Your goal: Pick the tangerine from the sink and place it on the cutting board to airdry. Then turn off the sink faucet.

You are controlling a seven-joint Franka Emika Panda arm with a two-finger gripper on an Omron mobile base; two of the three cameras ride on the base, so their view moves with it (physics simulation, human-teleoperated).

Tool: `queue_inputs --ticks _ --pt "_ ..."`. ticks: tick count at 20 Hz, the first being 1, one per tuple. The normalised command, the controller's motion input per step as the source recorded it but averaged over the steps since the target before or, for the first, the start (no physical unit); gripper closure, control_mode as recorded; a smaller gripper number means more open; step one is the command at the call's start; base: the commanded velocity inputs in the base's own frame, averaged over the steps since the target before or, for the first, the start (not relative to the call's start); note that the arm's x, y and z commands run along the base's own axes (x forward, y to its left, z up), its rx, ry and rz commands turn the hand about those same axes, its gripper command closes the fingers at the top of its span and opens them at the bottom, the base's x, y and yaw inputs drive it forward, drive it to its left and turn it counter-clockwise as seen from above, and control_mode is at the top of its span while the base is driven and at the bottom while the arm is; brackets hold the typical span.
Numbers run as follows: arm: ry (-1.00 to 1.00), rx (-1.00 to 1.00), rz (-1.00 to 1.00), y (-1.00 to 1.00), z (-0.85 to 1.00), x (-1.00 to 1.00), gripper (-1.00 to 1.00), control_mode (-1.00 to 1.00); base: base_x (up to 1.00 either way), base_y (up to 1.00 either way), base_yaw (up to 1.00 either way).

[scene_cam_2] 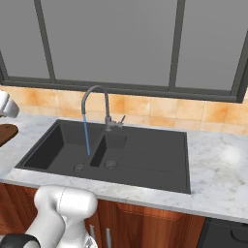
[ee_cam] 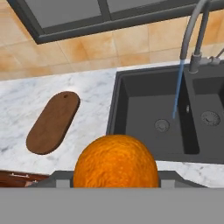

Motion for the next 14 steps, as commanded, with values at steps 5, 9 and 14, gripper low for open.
queue_inputs --ticks 5,9,14 --pt "0.01 0.07 0.06 0.22 -0.18 0.03 1.00 -1.00 0.00 0.00 0.00" --pt "-0.02 0.04 0.07 0.21 -0.27 0.00 1.00 -1.00 0.00 0.00 0.00" --pt "-0.07 0.01 0.08 0.26 -0.17 -0.01 1.00 -1.00 0.00 0.00 0.00"
